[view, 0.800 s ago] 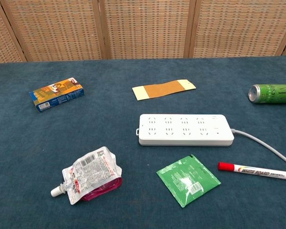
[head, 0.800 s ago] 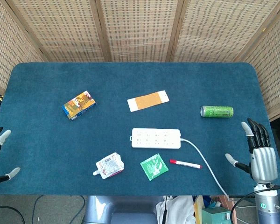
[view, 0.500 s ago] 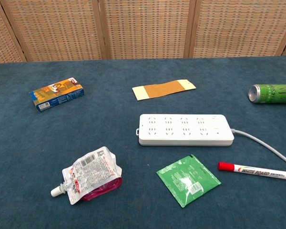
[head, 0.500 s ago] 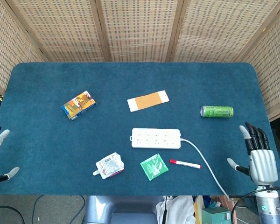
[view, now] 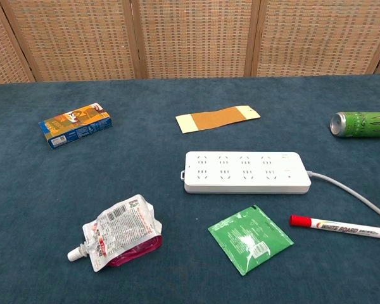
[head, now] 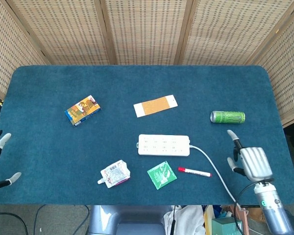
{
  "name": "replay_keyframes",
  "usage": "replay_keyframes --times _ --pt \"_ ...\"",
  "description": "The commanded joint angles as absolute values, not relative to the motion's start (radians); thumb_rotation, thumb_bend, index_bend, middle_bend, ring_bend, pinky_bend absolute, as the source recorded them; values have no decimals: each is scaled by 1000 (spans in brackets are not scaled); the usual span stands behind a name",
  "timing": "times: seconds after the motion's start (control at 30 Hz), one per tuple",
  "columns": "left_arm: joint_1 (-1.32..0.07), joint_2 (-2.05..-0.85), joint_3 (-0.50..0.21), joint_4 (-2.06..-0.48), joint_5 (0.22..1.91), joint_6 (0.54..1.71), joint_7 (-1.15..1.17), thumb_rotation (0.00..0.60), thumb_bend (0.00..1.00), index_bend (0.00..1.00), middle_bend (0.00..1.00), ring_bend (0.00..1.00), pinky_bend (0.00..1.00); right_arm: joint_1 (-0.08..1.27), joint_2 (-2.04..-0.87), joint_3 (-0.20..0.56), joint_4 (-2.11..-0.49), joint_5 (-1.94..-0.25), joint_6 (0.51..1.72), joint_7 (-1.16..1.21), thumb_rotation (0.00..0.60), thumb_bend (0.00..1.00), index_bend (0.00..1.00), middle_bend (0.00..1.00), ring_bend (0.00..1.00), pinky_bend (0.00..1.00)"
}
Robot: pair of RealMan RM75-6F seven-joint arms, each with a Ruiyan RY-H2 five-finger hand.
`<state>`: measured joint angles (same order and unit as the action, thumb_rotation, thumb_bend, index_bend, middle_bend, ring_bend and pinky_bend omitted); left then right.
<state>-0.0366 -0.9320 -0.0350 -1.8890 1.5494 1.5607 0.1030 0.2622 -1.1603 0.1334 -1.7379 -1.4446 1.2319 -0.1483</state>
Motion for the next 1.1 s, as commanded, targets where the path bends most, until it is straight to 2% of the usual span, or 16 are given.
replay_keyframes --times 0.03,0.2,0.33,1.1 --pt "-44 -939 -44 -1896 1528 1549 123 600 0 0 0 0 0 403 -1216 154 -1655 -1390 1031 -121 600 852 34 911 997 1000" --pt "-50 -942 -49 -1899 1511 1537 135 600 0 0 0 0 0 471 -1275 158 -1621 -1316 933 -173 600 873 158 914 998 1000" --pt "-52 -940 -55 -1900 1498 1535 130 600 0 0 0 0 0 511 -1316 162 -1608 -1252 883 -209 600 875 202 914 998 1000" --pt "-56 -931 -56 -1898 1487 1527 112 600 0 0 0 0 0 594 -1419 128 -1570 -1082 864 -349 600 875 225 914 998 1000"
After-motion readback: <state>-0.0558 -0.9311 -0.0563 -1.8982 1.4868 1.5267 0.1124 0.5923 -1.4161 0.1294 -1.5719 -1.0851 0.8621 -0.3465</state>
